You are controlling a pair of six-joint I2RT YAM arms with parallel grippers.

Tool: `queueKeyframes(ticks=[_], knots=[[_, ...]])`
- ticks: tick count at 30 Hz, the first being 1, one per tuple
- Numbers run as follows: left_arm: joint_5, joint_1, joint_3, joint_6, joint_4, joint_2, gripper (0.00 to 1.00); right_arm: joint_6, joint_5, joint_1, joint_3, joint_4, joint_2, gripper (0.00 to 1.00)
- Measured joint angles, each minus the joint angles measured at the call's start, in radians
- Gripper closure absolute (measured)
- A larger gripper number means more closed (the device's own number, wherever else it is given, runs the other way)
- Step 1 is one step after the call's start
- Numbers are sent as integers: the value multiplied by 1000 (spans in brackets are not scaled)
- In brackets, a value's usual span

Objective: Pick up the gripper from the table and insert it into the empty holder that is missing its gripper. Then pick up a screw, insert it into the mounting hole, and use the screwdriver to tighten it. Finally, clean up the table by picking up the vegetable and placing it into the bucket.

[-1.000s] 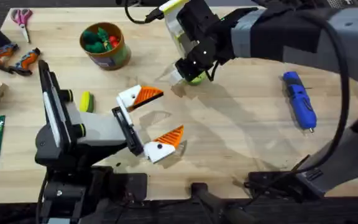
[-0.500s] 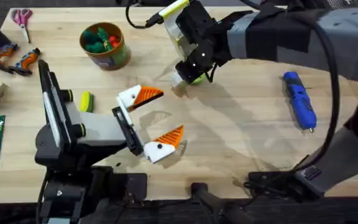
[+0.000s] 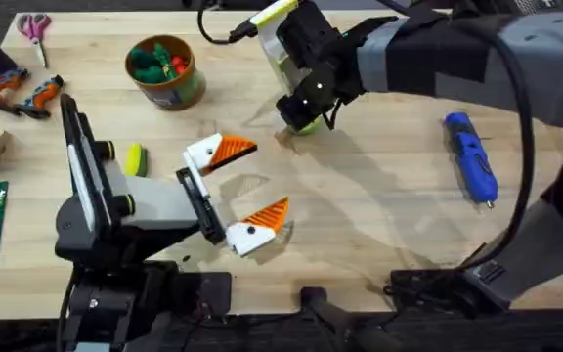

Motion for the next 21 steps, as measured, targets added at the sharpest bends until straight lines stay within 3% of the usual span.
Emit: queueKeyframes(ticks=[5,10,21], knots=[[0,0,0,0,0,0,15,-1,1,0,0,0,0,766],[0,0,0,0,0,0,15,0,0,0,7,4,0,978],[0,0,0,0,0,0,14,2,0,0,11,-1,0,996]])
